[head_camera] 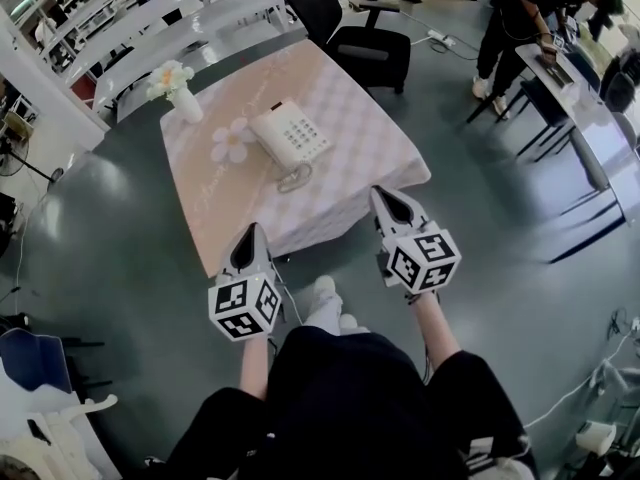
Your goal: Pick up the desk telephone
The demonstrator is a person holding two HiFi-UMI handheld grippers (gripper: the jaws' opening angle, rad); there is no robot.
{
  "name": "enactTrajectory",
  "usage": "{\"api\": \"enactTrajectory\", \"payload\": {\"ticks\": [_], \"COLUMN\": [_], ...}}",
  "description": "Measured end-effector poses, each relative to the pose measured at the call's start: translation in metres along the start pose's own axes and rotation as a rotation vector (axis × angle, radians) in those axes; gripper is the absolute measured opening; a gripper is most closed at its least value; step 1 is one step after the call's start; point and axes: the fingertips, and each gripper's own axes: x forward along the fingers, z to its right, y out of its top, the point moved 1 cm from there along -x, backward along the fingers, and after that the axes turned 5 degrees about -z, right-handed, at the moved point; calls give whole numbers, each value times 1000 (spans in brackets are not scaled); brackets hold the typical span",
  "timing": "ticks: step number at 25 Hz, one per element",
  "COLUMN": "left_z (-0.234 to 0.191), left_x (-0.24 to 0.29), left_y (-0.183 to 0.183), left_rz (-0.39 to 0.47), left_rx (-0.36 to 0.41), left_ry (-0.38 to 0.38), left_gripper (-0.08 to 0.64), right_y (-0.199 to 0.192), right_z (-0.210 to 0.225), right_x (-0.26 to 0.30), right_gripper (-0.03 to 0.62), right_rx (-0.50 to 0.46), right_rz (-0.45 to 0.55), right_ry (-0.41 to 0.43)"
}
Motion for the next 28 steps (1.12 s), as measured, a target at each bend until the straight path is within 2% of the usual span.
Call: {"api": "enactTrajectory", "payload": {"ticks": [10, 21, 28], "left_z": [-28, -65, -73], "left_x": [76, 156, 190], "left_y": [7, 5, -5], "left_rz": [-43, -159, -244], "left_rx": [-51, -100, -112], "left_ry": [3, -4, -46], "left_gripper": [-2, -2, -2], "right_y": [6, 10, 0], "right_z": [31, 52, 55], "right_x": [80, 178, 219], "right_gripper": [-8, -8, -8], "right_rx": [-3, 14, 53], "right_rz": [-44, -89, -111], "right_ry": [15, 51, 88]}}
